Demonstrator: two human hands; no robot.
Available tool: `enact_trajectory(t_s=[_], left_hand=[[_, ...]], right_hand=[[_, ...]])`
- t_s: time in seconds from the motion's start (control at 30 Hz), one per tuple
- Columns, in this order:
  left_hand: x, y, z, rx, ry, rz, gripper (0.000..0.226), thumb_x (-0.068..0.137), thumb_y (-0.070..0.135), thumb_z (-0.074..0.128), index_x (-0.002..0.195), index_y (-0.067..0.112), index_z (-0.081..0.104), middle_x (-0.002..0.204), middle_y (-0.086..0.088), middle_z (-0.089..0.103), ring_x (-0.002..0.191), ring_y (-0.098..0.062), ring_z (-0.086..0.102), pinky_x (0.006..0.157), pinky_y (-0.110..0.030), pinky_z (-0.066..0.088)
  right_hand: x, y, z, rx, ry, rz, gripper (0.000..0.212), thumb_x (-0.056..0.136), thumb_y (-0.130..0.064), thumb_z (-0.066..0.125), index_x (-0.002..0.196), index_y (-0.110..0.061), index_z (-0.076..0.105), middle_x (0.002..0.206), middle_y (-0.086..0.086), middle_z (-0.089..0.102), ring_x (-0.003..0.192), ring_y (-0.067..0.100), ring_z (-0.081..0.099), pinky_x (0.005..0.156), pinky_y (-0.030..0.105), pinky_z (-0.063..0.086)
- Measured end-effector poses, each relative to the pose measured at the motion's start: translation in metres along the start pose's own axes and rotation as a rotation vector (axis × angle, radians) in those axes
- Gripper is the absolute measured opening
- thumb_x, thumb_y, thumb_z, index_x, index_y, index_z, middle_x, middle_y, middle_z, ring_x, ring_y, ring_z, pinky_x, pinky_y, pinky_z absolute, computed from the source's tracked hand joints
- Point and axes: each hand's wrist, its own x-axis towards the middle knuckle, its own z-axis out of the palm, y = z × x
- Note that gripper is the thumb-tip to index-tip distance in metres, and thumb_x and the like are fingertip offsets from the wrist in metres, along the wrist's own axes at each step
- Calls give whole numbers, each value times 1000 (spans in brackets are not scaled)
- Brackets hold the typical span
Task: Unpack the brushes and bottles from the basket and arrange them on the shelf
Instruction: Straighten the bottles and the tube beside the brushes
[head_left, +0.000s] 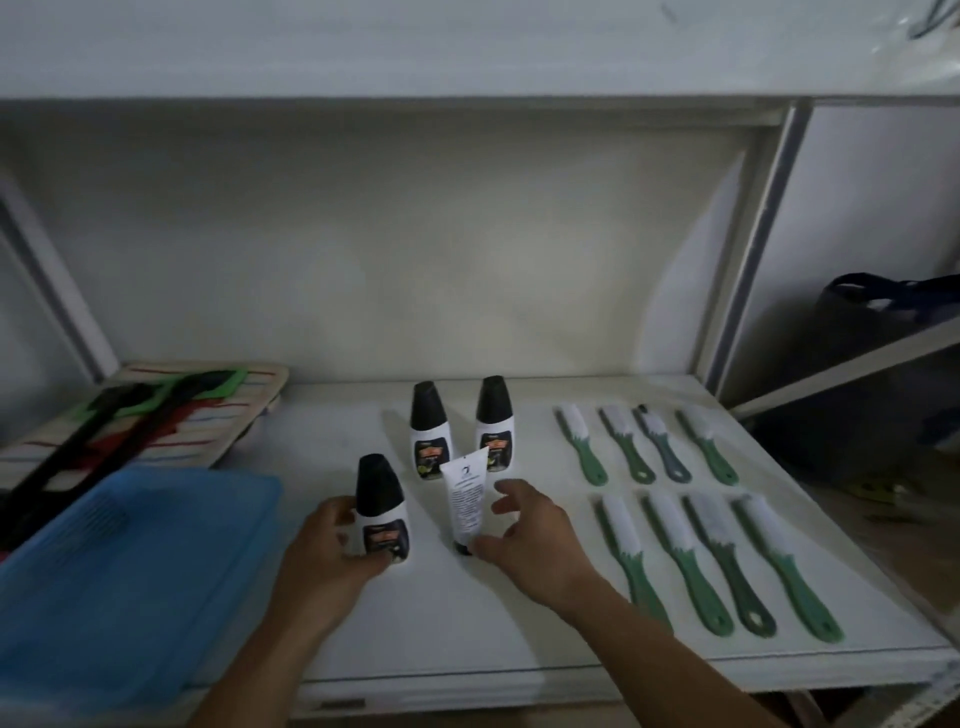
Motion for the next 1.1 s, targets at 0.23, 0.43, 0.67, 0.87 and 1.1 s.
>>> enact_trajectory(t_s=[0.23, 0.43, 0.67, 0.87, 1.1], left_hand=[[17, -10, 5, -81, -163, 49, 36, 52, 38, 80, 84, 25, 70, 80, -3, 76, 74, -17, 69, 76, -46, 55], [8, 2, 22, -112, -303, 105, 22, 69, 23, 82, 88, 28, 71, 86, 4, 77, 81, -11, 70, 84, -40, 54], [2, 21, 45, -116, -415, 150, 24, 69, 20, 78, 91, 26, 71, 90, 2, 77, 89, -17, 71, 87, -42, 54], [4, 25, 49, -129, -515, 139, 25, 72, 21, 81, 94, 28, 71, 96, 3, 77, 92, -14, 70, 95, -46, 52], [3, 25, 44, -116, -562, 138, 28, 76, 19, 78, 100, 28, 69, 101, 3, 76, 98, -13, 70, 100, -48, 49]], right_hand=[[24, -9, 44, 49, 86, 84, 51, 61, -38, 80, 105, -23, 57, 94, -3, 70, 79, 21, 69, 72, 40, 60], [4, 7, -3, 162, 132, 127, 17, 64, -10, 73, 79, -15, 66, 71, -2, 67, 65, 14, 62, 59, 29, 53], [-10, 27, -49, 220, 34, 51, 20, 76, -10, 78, 93, -19, 72, 90, 0, 75, 83, 12, 70, 74, 23, 54], [-27, 43, -61, -30, -95, 58, 37, 62, -16, 87, 95, -20, 70, 90, -5, 73, 84, 8, 68, 76, 26, 57], [-15, 41, -51, -64, -28, -19, 32, 64, -16, 85, 89, -25, 65, 83, -9, 72, 76, 3, 66, 76, 29, 54]])
